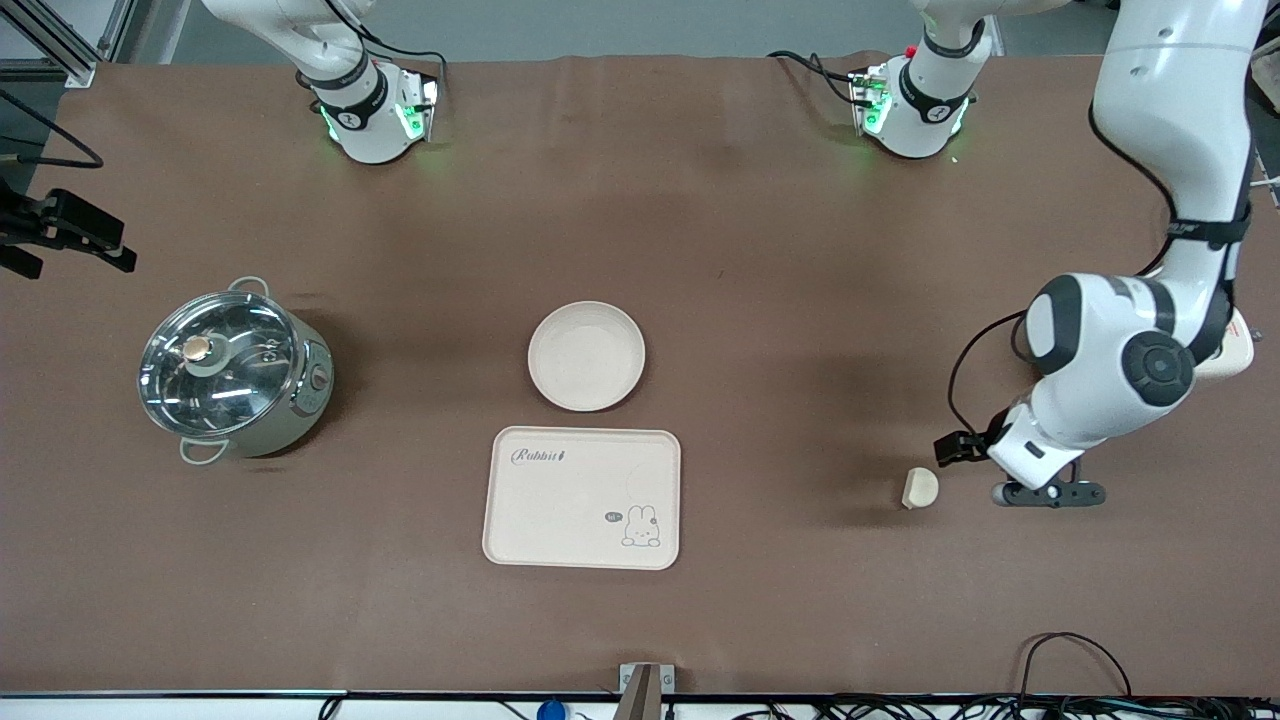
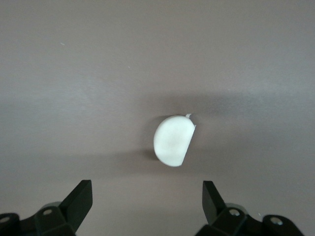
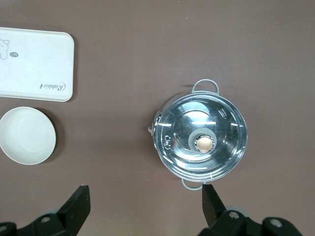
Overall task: Place bun in plate and plate on tray
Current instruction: 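Reach the left gripper down to the white bun and grasp it, then carry the bun to the white plate while the right gripper moves over the pot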
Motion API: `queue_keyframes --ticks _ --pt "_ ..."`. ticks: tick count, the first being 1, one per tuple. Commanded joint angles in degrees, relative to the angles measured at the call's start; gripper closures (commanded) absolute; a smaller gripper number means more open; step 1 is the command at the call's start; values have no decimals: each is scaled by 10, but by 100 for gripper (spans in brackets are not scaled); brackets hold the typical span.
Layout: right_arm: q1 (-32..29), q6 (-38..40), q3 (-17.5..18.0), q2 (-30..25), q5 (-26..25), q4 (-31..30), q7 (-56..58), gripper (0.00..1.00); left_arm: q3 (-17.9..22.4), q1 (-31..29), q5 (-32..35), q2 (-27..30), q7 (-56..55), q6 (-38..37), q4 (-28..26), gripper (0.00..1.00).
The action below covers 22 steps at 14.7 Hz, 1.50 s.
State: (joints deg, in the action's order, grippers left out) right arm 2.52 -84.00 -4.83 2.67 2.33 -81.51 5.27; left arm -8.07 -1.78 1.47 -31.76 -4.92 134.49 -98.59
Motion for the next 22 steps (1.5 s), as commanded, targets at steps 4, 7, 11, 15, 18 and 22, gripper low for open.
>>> queue_keyframes --ticks 4,7,11,15,18,22 --pt "15 8 3 -12 18 -14 -2 0 -1 2 13 -50 -9 60 5 13" --pt "41 -1 4 -11 21 -15 -3 0 -1 4 13 -73 -9 98 8 22" --pt "35 -26 1 -8 72 -57 -3 0 -2 5 13 -95 -10 130 13 28" --pt "42 -79 1 -8 106 -123 -7 0 -2 5 13 -106 -11 140 13 54" --pt "54 -121 3 -8 119 -176 -7 0 -2 16 9 -103 -13 139 13 80" --pt "69 -151 3 3 119 -199 -8 0 -3 31 6 -88 -13 133 12 94"
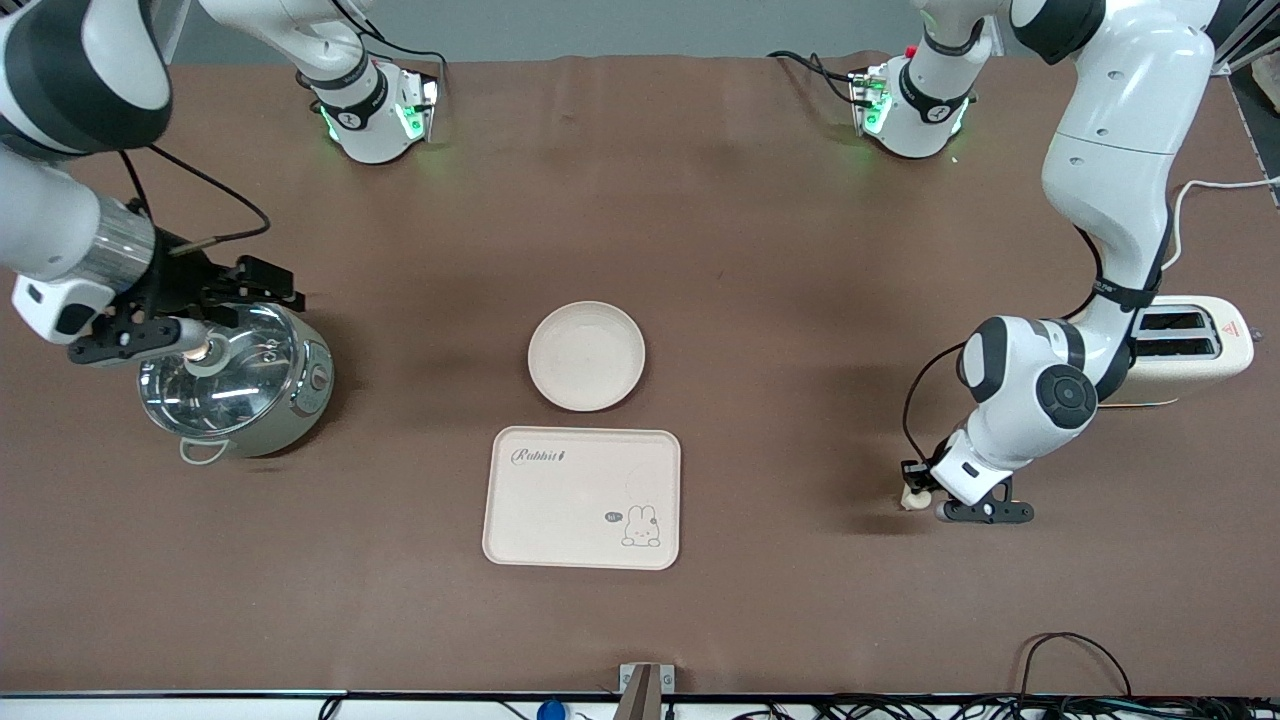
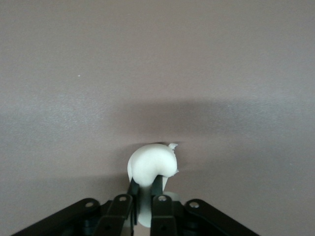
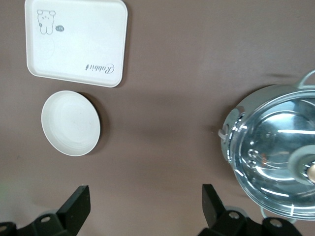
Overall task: Place bun in plate and plate on tray
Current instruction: 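Carry the bun to the white plate while the right gripper moves over the pot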
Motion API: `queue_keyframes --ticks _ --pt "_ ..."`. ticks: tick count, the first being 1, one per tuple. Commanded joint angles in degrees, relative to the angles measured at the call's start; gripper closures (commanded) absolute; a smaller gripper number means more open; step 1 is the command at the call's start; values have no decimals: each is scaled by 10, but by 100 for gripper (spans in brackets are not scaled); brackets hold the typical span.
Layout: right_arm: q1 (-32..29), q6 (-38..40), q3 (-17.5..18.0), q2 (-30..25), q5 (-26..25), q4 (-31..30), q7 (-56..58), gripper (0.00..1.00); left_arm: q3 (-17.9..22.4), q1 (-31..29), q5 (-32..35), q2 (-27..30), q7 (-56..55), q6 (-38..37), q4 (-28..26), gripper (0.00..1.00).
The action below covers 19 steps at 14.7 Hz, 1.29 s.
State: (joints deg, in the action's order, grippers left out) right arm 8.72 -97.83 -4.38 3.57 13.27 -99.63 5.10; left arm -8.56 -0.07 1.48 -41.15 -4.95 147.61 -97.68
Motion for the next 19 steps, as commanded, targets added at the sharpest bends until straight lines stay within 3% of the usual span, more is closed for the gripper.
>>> queue_keyframes --ticks 1,6,10,15,19 --pt "8 -17 -2 -3 11 -18 -7 0 2 22 5 11 -16 -3 2 94" --pt "10 -42 -3 26 11 -18 -6 0 -4 95 5 58 -144 -85 4 94" --pt "5 -57 -5 27 11 -16 -6 0 -36 156 5 71 -277 -109 5 93" --pt "17 -79 -5 53 24 -24 -7 0 -43 276 7 58 -469 -109 43 92" --pt "43 -146 -2 52 65 -91 -7 0 -43 360 5 25 -590 -109 82 91"
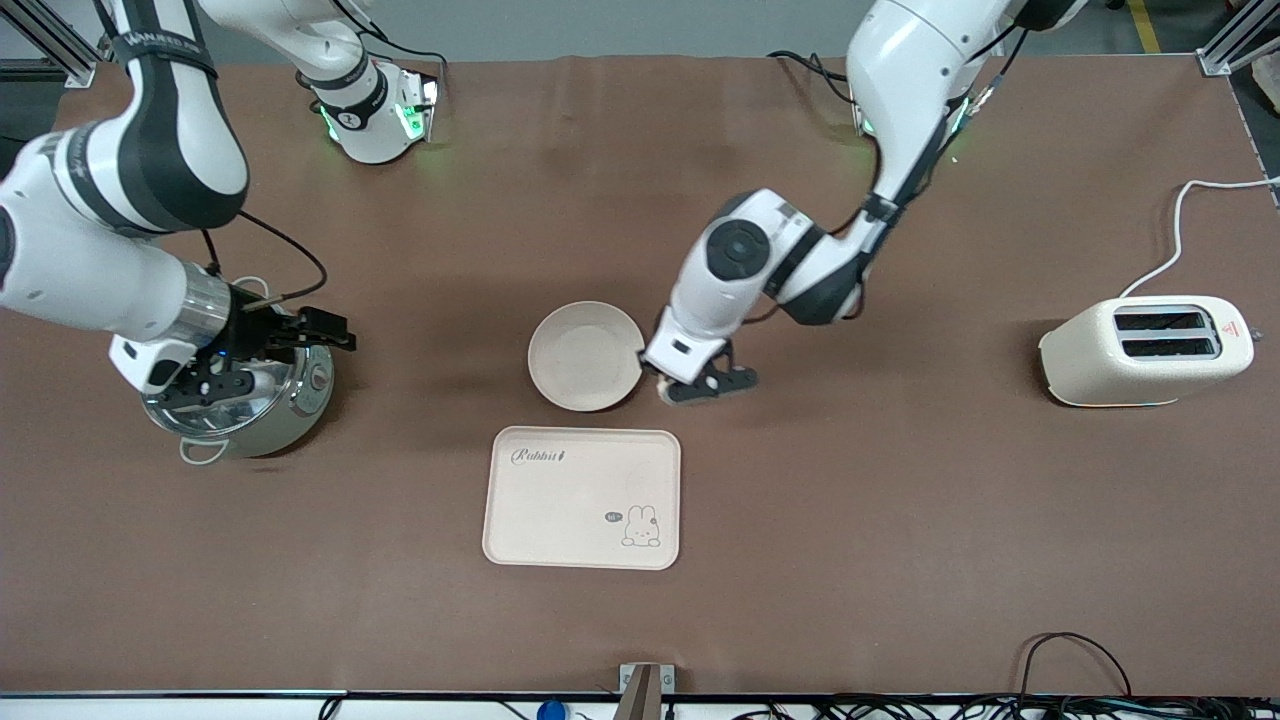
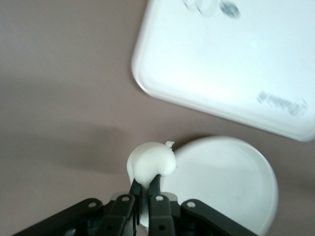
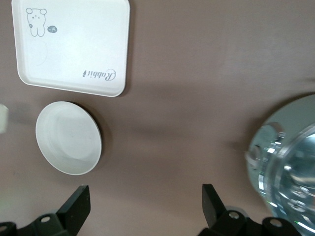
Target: Place bun in plate and plate on tray
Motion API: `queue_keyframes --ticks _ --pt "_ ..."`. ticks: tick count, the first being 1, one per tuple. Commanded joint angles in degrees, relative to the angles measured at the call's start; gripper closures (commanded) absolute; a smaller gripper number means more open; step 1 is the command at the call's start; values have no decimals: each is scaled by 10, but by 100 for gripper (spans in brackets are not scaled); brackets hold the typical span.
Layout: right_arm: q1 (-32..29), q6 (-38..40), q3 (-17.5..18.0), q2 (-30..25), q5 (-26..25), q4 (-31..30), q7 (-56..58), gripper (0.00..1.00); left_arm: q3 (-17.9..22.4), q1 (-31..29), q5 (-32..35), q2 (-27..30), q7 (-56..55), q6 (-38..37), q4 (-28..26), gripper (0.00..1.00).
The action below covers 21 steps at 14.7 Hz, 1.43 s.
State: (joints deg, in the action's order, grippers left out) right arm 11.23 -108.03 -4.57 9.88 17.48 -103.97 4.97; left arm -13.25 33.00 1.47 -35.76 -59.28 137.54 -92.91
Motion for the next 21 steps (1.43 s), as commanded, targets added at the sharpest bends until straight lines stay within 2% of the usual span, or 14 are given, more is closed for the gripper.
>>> queue_keyframes --ticks 1,4,6,8,9,10,11,14,17,21 --pt "26 -53 0 -11 33 -59 -6 0 4 45 5 -40 -73 -6 42 89" --pt "40 -73 0 -9 60 -86 -6 0 6 86 9 -76 -123 -1 80 83" --pt "53 -124 1 -7 72 -125 -6 0 6 87 8 -91 -125 4 88 73" --pt "71 -161 2 8 115 -143 -6 0 6 91 9 -100 -125 28 88 58" --pt "80 -176 2 23 132 -143 -6 0 7 92 9 -104 -126 36 88 41" --pt "86 -190 2 43 151 -141 -6 0 8 91 9 -103 -130 37 89 18" --pt "94 -214 2 64 171 -139 -5 0 10 91 10 -100 -132 37 89 0" --pt "149 -295 6 96 200 -137 -6 0 17 75 10 -70 -132 19 95 0" --pt "182 -369 28 146 218 -135 -5 0 27 19 18 -23 -119 -28 96 0" --pt "188 -370 36 176 218 -140 -3 0 26 -77 61 43 -34 -108 96 0"
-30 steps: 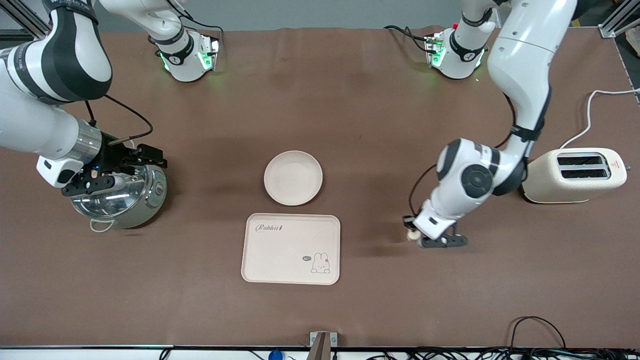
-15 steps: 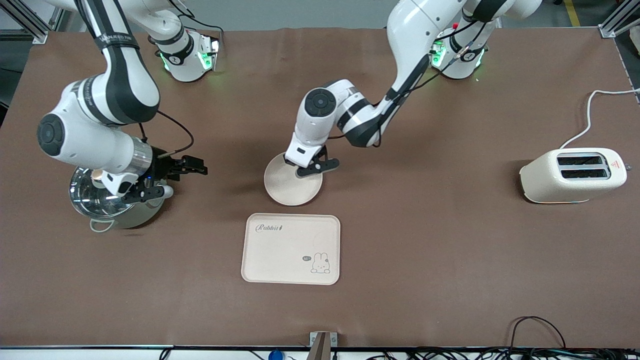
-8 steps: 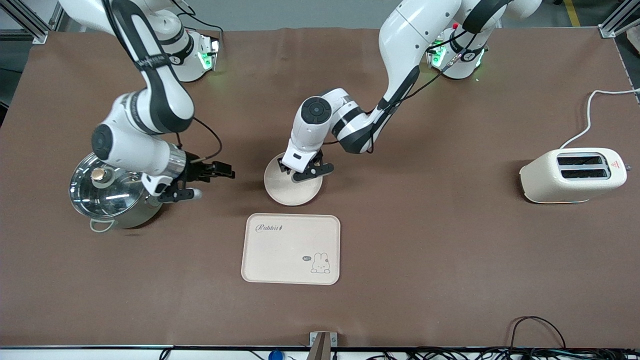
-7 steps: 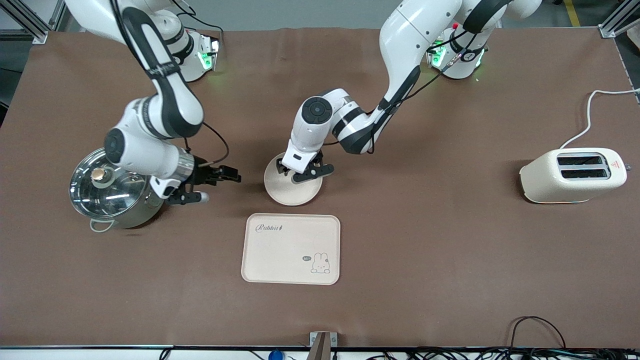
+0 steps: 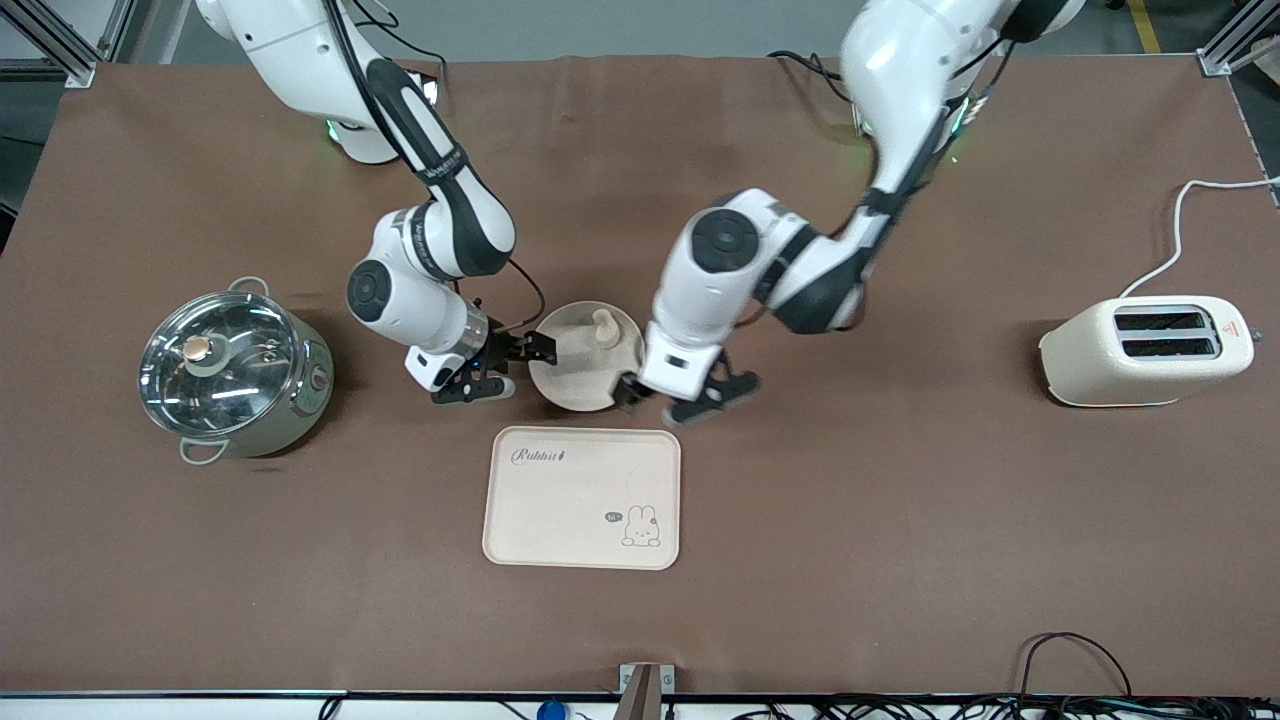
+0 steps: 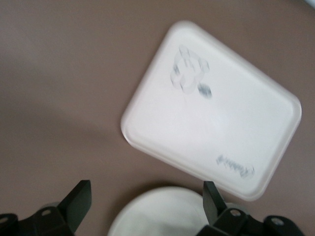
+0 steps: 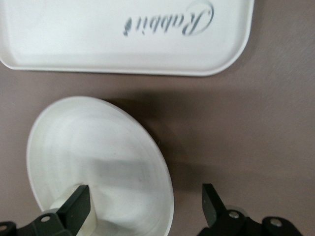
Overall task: Place bun in plate and plate on tray
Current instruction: 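Grasp the plate rim with the right gripper while the left gripper withdraws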
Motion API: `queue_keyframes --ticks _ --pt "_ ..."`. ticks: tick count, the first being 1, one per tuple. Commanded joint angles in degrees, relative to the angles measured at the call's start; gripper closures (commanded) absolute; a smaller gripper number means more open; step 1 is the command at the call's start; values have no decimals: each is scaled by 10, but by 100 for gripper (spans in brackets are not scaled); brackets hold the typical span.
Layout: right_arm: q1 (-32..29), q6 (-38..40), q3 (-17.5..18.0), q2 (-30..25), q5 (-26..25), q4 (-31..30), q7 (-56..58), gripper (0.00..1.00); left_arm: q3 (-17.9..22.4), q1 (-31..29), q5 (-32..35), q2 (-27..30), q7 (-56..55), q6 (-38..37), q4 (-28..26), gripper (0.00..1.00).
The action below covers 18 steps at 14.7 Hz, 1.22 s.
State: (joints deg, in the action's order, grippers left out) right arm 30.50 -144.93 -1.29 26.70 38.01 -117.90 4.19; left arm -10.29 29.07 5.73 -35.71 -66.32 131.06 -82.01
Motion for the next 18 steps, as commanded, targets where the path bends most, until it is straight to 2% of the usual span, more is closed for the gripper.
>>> queue_keyframes --ticks 1,3,5,7,8,9,12,14,16,18 --pt "1 0 4 18 13 -1 5 0 -3 -59 18 62 75 -69 -12 0" --pt "2 2 4 31 13 -1 4 5 -3 -108 18 99 157 -120 -11 0" --pt "7 5 4 31 13 -1 3 23 -3 -150 19 138 234 -168 -11 0" --pt "17 4 4 31 13 -1 4 54 -3 -191 19 172 298 -213 -7 0" --pt "20 4 4 31 13 -1 5 78 -3 -209 19 191 338 -234 -7 0" --pt "20 5 4 31 13 -1 5 98 -3 -226 19 212 375 -256 -7 0" --pt "18 17 4 31 13 1 6 100 -5 -267 12 267 445 -309 -8 0" --pt "12 37 4 24 13 10 3 100 -4 -270 11 295 467 -345 -8 0" --pt "-1 112 3 3 15 39 -25 100 -4 -276 8 321 492 -375 -8 0" --pt "-3 141 4 -5 20 68 -40 100 -8 -283 8 338 519 -410 -8 0"
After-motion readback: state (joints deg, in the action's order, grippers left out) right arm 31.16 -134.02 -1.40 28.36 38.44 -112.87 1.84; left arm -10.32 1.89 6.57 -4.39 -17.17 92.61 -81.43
